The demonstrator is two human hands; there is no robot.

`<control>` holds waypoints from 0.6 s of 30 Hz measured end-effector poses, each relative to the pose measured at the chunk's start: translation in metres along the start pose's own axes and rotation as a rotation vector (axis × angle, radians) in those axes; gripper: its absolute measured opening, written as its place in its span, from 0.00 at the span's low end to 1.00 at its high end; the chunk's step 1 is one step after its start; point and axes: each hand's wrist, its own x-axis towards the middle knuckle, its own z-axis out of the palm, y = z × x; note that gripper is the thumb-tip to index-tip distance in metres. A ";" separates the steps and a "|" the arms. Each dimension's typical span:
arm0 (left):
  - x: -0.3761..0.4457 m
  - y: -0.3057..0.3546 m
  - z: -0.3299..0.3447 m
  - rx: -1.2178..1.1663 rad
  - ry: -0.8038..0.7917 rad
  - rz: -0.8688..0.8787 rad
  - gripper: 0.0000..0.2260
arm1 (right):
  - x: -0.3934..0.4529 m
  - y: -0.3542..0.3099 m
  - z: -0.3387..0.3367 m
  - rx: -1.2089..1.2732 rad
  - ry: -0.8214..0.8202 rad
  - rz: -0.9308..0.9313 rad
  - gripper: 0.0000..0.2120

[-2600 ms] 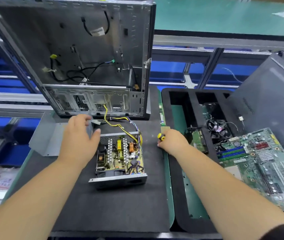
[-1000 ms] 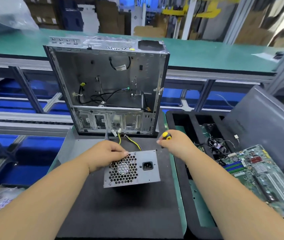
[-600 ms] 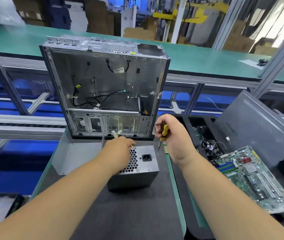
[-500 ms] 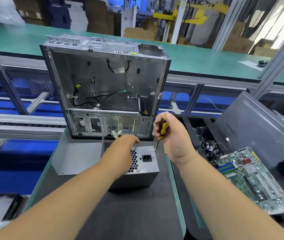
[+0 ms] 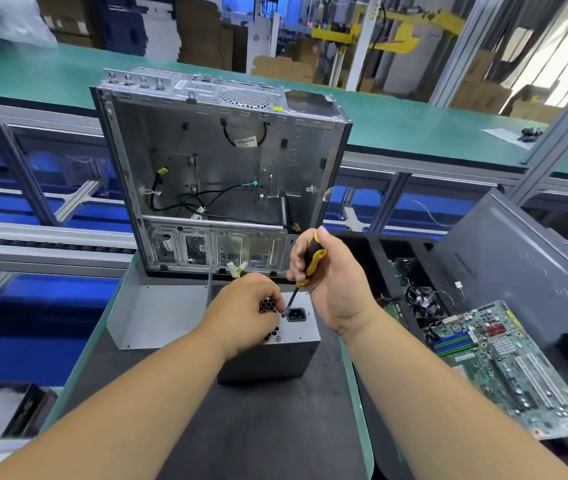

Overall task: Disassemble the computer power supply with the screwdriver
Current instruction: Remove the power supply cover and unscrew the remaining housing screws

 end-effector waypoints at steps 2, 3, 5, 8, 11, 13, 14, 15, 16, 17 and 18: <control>0.001 0.000 -0.003 0.002 -0.032 -0.002 0.10 | 0.000 0.001 0.002 -0.016 0.003 0.004 0.16; 0.001 0.000 -0.003 0.002 -0.040 -0.010 0.10 | 0.000 0.001 0.003 -0.025 0.006 0.006 0.16; 0.002 0.000 -0.003 0.008 -0.054 -0.016 0.11 | 0.001 0.000 0.005 -0.036 0.011 0.010 0.16; 0.003 0.000 -0.004 0.014 -0.068 -0.027 0.10 | 0.001 -0.001 0.007 -0.060 0.015 0.001 0.17; 0.003 -0.001 -0.004 0.032 -0.070 -0.020 0.09 | 0.001 -0.002 0.008 -0.047 0.020 0.008 0.18; 0.002 -0.001 -0.003 0.053 -0.072 -0.014 0.08 | 0.001 -0.001 0.008 -0.050 0.014 0.010 0.18; 0.002 -0.001 -0.002 0.062 -0.071 -0.015 0.08 | 0.001 -0.001 0.009 -0.048 0.006 0.012 0.18; 0.001 -0.001 -0.002 0.071 -0.067 -0.016 0.08 | 0.002 0.000 0.009 -0.043 -0.002 0.016 0.17; 0.002 -0.001 -0.001 0.079 -0.060 -0.014 0.07 | 0.003 -0.001 0.009 -0.038 -0.012 0.022 0.17; 0.002 -0.001 0.000 0.089 -0.052 -0.010 0.08 | 0.004 -0.001 0.009 -0.036 -0.021 0.028 0.18; 0.002 -0.001 0.000 0.098 -0.044 -0.005 0.09 | 0.005 -0.001 0.009 -0.039 -0.027 0.036 0.19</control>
